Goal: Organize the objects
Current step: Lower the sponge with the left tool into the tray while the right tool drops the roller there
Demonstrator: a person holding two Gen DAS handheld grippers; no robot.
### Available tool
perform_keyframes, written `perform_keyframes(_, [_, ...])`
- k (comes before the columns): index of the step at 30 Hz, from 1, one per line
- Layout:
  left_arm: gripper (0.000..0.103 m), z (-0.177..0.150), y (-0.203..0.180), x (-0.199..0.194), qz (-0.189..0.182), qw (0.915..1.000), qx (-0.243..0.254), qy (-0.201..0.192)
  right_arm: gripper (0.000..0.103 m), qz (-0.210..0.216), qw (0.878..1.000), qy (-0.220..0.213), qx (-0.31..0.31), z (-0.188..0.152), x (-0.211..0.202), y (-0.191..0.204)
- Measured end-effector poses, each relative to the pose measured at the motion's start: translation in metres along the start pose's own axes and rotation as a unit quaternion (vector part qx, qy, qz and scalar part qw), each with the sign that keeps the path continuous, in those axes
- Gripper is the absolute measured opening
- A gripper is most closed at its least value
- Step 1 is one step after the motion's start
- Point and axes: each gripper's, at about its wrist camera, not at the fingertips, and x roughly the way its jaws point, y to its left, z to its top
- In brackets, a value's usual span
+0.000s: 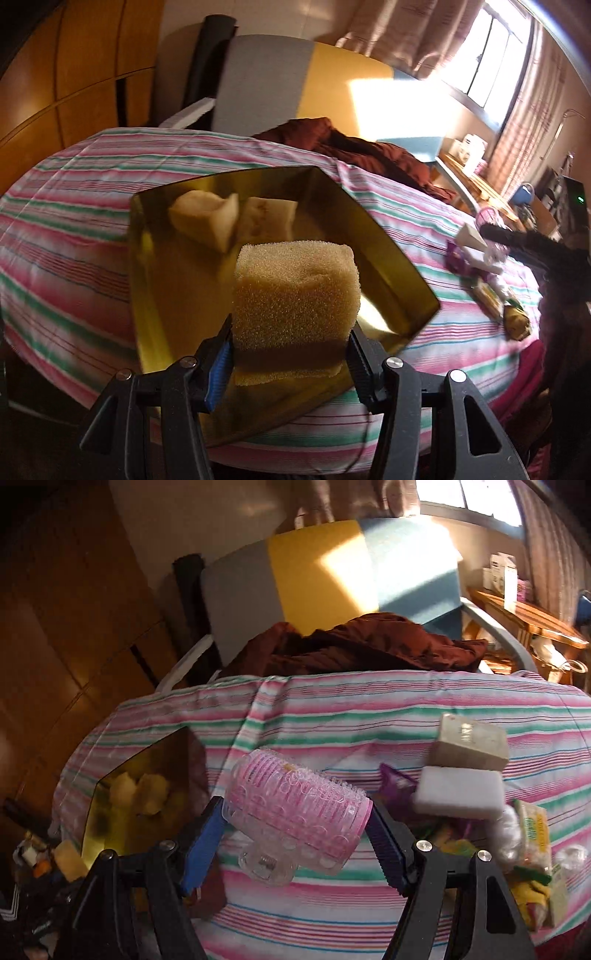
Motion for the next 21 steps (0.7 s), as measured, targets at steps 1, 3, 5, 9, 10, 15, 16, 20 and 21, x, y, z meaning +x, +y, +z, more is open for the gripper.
perform_keyframes(1, [0.055, 0.002, 0.006, 0.001, 0.007, 1.0, -0.004, -0.002, 0.075, 0.011, 1.0, 0.006, -0.013, -0.005, 0.004, 0.013])
perform_keyframes(3, [0.055, 0.006, 0.018, 0.006, 0.028, 0.9996, -0.008, -0.001, 0.075, 0.033, 0.998, 0.019, -0.041, -0.015, 0.01, 0.04])
perform_keyframes(5, [0.055, 0.008, 0.029, 0.008, 0.044, 0.999, -0.01, -0.004, 0.075, 0.047, 0.996, 0.028, -0.074, -0.027, 0.017, 0.067])
perform_keyframes(9, [0.057, 0.013, 0.043, 0.015, 0.077, 0.9969, -0.015, -0.004, 0.075, 0.061, 0.988, 0.045, -0.136, -0.045, 0.03, 0.11])
perform_keyframes(10, [0.058, 0.012, 0.045, 0.018, 0.084, 0.9964, -0.016, -0.002, 0.075, 0.06, 0.986, 0.05, -0.147, -0.049, 0.033, 0.116])
perform_keyframes(15, [0.064, 0.006, 0.059, 0.028, 0.107, 0.9938, -0.025, 0.013, 0.075, 0.025, 0.978, 0.084, -0.189, -0.069, 0.061, 0.135])
perform_keyframes(16, [0.065, 0.004, 0.061, 0.028, 0.108, 0.9937, -0.028, 0.014, 0.076, 0.013, 0.976, 0.09, -0.197, -0.073, 0.065, 0.136])
perform_keyframes(20, [0.065, 0.002, 0.062, 0.022, 0.109, 0.9935, -0.032, 0.005, 0.076, -0.007, 0.969, 0.091, -0.231, -0.082, 0.067, 0.144])
perform_keyframes(21, [0.065, 0.002, 0.061, 0.021, 0.107, 0.9937, -0.033, 0.003, 0.076, -0.008, 0.968, 0.095, -0.231, -0.084, 0.068, 0.144])
